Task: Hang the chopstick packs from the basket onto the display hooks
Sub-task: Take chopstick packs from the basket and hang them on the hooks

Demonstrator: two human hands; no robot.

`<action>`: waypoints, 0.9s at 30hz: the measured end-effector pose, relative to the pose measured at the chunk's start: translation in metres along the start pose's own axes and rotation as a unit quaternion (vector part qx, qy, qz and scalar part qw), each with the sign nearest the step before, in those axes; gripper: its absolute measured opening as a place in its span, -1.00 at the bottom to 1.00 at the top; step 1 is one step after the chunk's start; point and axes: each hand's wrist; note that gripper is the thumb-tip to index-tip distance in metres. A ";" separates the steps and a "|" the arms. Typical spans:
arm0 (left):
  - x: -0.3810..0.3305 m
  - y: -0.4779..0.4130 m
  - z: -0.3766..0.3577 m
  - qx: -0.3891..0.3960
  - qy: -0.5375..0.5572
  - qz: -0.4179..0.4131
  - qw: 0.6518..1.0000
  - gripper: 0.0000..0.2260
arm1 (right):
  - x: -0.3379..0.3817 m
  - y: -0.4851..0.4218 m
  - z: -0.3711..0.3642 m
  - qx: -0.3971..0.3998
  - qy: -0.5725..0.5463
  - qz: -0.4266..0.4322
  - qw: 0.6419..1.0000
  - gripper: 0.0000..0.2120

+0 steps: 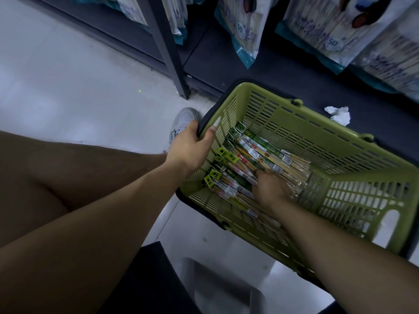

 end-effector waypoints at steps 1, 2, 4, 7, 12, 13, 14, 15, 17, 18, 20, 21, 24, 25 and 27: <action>-0.001 0.001 0.000 -0.001 0.000 -0.001 1.000 -0.78 | -0.003 0.001 0.000 0.007 -0.007 0.003 1.000 -0.68; -0.001 0.001 0.000 0.000 0.002 -0.003 1.000 -0.78 | -0.006 0.003 0.000 0.014 -0.017 0.007 1.000 -0.67; -0.001 0.002 0.001 0.003 0.009 -0.002 1.000 -0.77 | -0.012 0.006 0.003 0.015 -0.051 0.013 0.998 -0.70; -0.001 0.003 0.004 0.020 0.018 0.011 1.000 -0.76 | -0.015 0.012 0.017 -0.012 -0.136 0.027 0.990 -0.76; -0.005 0.005 0.014 0.085 0.044 0.034 0.995 -0.56 | 0.004 0.027 0.061 -0.065 -0.299 0.062 0.950 -0.84; -0.006 0.007 0.014 0.059 0.010 0.003 0.998 -0.47 | 0.013 0.032 0.071 -0.076 -0.324 0.073 0.940 -0.83; -0.008 0.011 0.014 0.014 -0.036 -0.046 0.998 -0.41 | 0.022 0.037 0.082 -0.084 -0.344 0.086 0.931 -0.81; -0.013 0.017 0.013 -0.027 -0.073 -0.106 0.991 -0.40 | 0.031 0.042 0.091 -0.089 -0.364 0.103 0.921 -0.80; -0.027 0.029 0.011 -0.039 -0.109 -0.195 0.974 -0.44 | 0.049 0.051 0.108 -0.083 -0.397 0.143 0.903 -0.81; -0.033 0.032 0.009 -0.014 -0.092 -0.208 0.974 -0.48 | 0.057 0.055 0.115 -0.074 -0.398 0.161 0.900 -0.81; -0.046 0.039 0.004 0.047 0.054 -0.148 0.986 -0.60 | 0.071 0.061 0.127 -0.050 -0.392 0.192 0.898 -0.71; -0.050 0.042 0.003 0.067 0.154 -0.094 0.981 -0.66 | 0.077 0.064 0.130 -0.037 -0.392 0.207 0.896 -0.62; -0.053 0.040 0.005 0.046 0.307 -0.007 0.951 -0.75 | 0.079 0.065 0.127 0.037 -0.426 0.227 0.875 -0.61; -0.052 0.038 0.009 0.030 0.335 -0.002 0.942 -0.78 | 0.075 0.063 0.123 0.069 -0.445 0.215 0.867 -0.73; -0.049 0.030 0.022 0.003 0.391 0.005 0.920 -0.79 | 0.060 0.057 0.108 0.092 -0.476 0.163 0.859 -0.83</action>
Point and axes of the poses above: each hand's wrist, its own y-axis away from the middle knuckle, its own z-axis out of the back of the hand, x = y × z, and after that the axes turned 5 degrees about x, right-handed
